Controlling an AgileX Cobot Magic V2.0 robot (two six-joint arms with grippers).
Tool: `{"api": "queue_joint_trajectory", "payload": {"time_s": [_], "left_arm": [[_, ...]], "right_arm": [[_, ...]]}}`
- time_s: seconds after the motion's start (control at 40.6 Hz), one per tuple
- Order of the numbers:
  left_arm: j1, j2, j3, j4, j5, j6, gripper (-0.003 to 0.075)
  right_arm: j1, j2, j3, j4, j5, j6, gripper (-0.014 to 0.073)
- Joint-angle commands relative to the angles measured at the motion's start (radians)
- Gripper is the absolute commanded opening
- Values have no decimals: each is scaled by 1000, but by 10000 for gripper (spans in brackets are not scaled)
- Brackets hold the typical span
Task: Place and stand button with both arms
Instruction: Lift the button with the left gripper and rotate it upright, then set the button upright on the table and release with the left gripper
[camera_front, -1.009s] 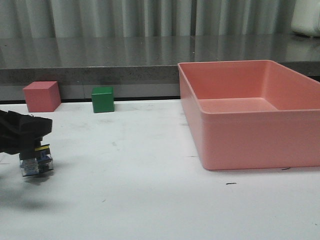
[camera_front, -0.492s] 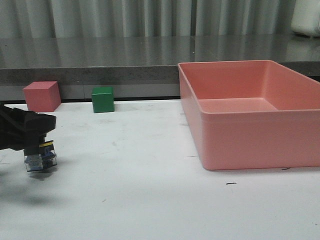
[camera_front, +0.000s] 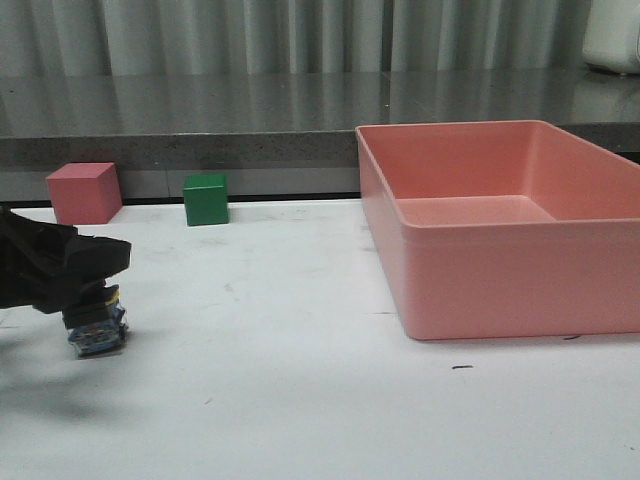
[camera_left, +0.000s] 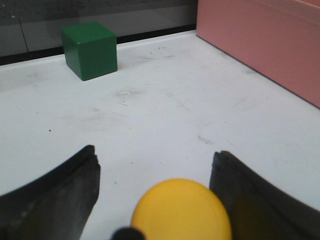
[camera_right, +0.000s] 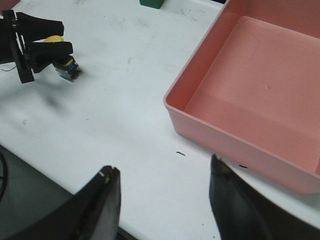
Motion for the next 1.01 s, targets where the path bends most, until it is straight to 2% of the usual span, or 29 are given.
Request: {"api": "queue_joint_trajectory", "payload": {"time_s": [0.0, 0.344, 0.591, 0.714, 0.984], "left_arm": [[3, -33, -17, -7, -222, 3, 529], [3, -58, -2, 10, -222, -1, 549], [3, -198, 45, 10, -208, -18, 548], [3, -301, 51, 13, -108, -80, 548], [3, -587, 38, 83, 265, -285, 547]], "right_arm": [[-8, -8, -24, 18, -65, -8, 423], [-8, -8, -24, 18, -65, -8, 423], [-8, -8, -24, 18, -65, -8, 423], [-8, -8, -24, 18, -65, -8, 423], [-8, -8, -24, 18, -65, -8, 423]]}}
